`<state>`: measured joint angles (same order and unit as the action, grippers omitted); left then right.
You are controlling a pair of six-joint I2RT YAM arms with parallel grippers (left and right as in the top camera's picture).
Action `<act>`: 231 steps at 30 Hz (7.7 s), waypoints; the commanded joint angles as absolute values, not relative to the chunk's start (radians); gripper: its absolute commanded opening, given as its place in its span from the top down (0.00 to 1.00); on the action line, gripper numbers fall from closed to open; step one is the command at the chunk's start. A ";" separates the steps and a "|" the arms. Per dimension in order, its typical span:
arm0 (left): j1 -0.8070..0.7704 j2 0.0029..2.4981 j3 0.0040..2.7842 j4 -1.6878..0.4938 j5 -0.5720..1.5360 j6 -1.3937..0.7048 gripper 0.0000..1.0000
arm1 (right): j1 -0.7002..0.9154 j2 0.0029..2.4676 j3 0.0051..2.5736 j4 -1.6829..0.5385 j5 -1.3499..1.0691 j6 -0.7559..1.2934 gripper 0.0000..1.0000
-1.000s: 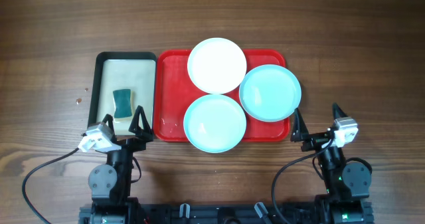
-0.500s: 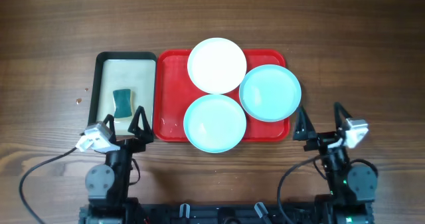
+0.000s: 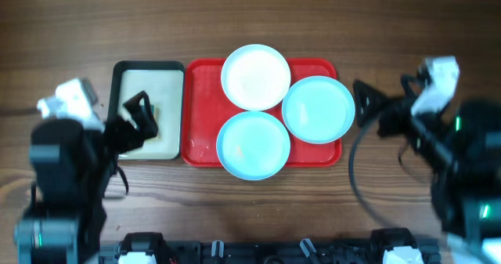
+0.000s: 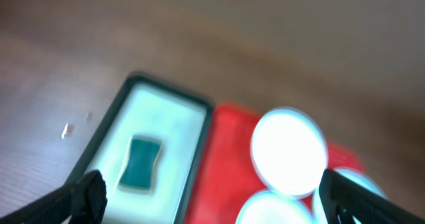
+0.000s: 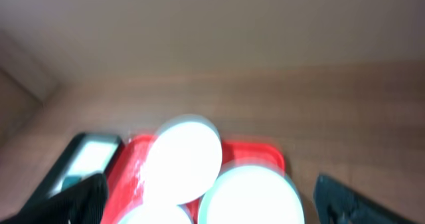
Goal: Clean dirty plates on tray and stack at the side
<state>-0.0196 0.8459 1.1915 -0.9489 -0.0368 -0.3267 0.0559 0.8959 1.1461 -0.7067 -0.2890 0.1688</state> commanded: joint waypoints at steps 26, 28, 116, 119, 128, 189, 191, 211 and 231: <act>-0.017 1.451 1.262 -0.969 -0.084 -0.299 0.34 | 0.301 2.010 1.451 -0.541 -0.163 0.116 0.66; -0.017 1.451 1.262 -0.965 -0.084 -0.299 0.36 | 0.301 2.030 1.451 -0.511 -0.163 0.116 0.67; 0.160 1.757 0.958 -0.628 0.036 -0.060 0.64 | 0.301 2.112 1.451 -0.438 -0.164 0.134 0.94; 0.160 1.757 0.944 -0.611 0.036 -0.060 0.77 | 0.301 2.112 1.451 -0.438 -0.164 0.134 0.94; 0.160 1.731 0.988 -0.637 0.037 -0.060 0.96 | 0.301 2.112 1.451 -0.438 -0.164 0.134 0.94; 0.159 1.764 1.023 -0.620 0.127 -0.007 0.96 | 0.301 2.112 1.451 -0.438 -0.164 0.134 0.84; 0.159 1.764 1.005 -0.610 0.127 -0.007 0.96 | 0.301 2.112 1.451 -0.438 -0.164 0.134 0.84; 0.145 1.307 1.063 -0.621 0.190 -0.264 0.96 | 0.301 2.112 1.451 -0.438 -0.202 0.133 0.95; -0.067 1.335 1.062 -0.596 0.107 -0.303 0.96 | 0.301 2.112 1.451 -0.450 -0.202 0.134 0.96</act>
<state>-0.0601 1.3182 1.0477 -0.6037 0.1200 -0.2924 0.3031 2.0933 1.4353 -0.4469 -0.1867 0.1337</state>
